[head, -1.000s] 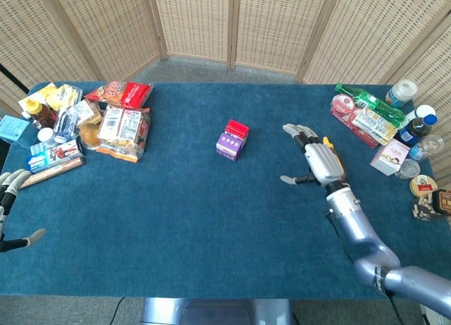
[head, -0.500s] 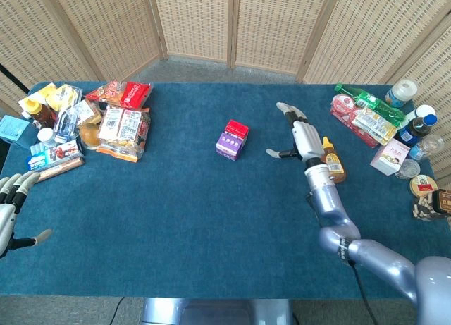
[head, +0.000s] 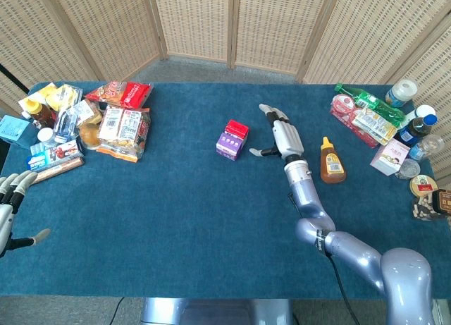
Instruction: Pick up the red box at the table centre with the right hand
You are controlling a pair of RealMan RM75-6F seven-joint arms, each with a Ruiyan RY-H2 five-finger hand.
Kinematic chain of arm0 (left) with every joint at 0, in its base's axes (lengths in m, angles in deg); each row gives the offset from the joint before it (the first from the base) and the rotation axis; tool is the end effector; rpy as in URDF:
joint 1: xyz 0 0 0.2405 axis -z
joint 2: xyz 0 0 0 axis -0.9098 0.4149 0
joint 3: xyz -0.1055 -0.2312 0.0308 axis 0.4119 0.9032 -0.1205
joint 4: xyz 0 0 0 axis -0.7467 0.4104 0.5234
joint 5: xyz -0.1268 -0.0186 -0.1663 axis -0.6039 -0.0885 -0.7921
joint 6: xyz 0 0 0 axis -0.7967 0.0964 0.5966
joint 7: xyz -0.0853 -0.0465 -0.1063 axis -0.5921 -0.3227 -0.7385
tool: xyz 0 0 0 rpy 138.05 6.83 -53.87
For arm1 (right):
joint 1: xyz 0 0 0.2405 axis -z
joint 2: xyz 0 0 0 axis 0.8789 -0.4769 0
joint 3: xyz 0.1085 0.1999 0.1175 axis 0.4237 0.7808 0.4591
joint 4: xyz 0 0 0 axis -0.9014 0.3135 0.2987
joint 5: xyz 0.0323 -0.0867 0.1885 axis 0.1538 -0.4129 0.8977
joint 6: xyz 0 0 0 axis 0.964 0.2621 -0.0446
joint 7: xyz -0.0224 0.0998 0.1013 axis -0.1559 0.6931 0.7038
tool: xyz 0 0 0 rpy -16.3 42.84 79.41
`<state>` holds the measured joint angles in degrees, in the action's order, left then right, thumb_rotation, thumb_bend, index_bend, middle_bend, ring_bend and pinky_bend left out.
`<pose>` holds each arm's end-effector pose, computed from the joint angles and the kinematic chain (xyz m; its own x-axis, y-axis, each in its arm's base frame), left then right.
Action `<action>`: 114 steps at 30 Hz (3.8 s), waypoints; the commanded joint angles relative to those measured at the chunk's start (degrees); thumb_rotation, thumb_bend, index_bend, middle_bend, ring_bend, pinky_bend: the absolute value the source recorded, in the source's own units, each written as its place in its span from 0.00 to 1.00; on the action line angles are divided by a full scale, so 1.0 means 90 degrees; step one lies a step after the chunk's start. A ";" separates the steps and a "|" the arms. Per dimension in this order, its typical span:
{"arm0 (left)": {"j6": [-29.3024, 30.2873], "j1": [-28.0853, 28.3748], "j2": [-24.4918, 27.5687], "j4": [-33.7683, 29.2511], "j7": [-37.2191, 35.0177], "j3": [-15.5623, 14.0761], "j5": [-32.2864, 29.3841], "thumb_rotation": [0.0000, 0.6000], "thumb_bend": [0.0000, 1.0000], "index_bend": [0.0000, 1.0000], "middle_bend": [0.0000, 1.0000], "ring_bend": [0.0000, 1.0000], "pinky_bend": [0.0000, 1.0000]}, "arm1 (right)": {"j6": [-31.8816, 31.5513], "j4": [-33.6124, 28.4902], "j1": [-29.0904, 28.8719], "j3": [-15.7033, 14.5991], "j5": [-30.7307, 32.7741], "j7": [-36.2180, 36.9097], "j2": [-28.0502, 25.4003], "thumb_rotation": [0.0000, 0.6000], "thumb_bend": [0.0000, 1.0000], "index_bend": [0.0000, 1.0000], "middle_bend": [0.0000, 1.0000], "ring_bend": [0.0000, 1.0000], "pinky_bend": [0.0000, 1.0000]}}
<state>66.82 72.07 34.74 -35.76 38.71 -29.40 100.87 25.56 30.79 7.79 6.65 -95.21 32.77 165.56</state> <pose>-0.2640 0.1816 0.2016 0.3354 0.0866 0.9381 0.9412 0.0120 -0.3376 -0.1306 -0.4639 -0.0109 -0.0903 -0.1728 0.9808 -0.9884 -0.1052 -0.1095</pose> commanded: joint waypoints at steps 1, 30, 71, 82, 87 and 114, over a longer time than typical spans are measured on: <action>-0.0003 0.0005 -0.0008 0.0005 0.0014 0.0009 -0.0023 1.00 0.17 0.00 0.00 0.00 0.00 | 0.0169 0.0238 -0.0163 0.0096 0.0113 0.0052 0.0159 1.00 0.11 0.06 0.09 0.00 0.00; 0.0032 0.0000 0.0008 -0.0035 -0.0054 -0.0031 0.0160 1.00 0.17 0.00 0.00 0.00 0.00 | 0.0691 -0.5242 0.0821 -0.0903 -0.0208 -0.0316 -0.2548 1.00 0.12 0.06 0.08 0.00 0.00; -0.0163 0.0113 -0.0124 0.0026 0.0128 -0.0006 -0.0055 1.00 0.17 0.00 0.00 0.00 0.00 | 0.0616 -0.2636 -0.0460 -0.0467 0.2310 -0.1169 -0.0956 1.00 0.12 0.00 0.00 0.00 0.00; -0.0141 0.0104 -0.0133 0.0028 0.0120 -0.0011 -0.0044 1.00 0.17 0.00 0.00 0.00 0.00 | 0.0319 -0.2079 -0.0719 -0.0323 0.2645 -0.1428 -0.0511 1.00 0.14 0.00 0.00 0.00 0.00; -0.0126 0.0097 -0.0123 0.0031 0.0095 -0.0011 -0.0040 1.00 0.17 0.00 0.00 0.00 0.00 | 0.0241 -0.1788 -0.0669 -0.0332 0.2555 -0.1378 -0.0254 1.00 0.16 0.00 0.00 0.00 0.00; -0.0052 0.0077 -0.0107 -0.0024 0.0068 -0.0057 0.0186 1.00 0.17 0.00 0.00 0.00 0.00 | -0.0956 -0.4003 0.0124 0.0075 0.1439 -0.1450 -0.1359 1.00 0.23 0.59 0.71 0.54 0.63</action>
<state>66.38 72.72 33.76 -35.93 39.36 -29.88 102.45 18.93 -1.58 7.62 6.38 -81.67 20.62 155.94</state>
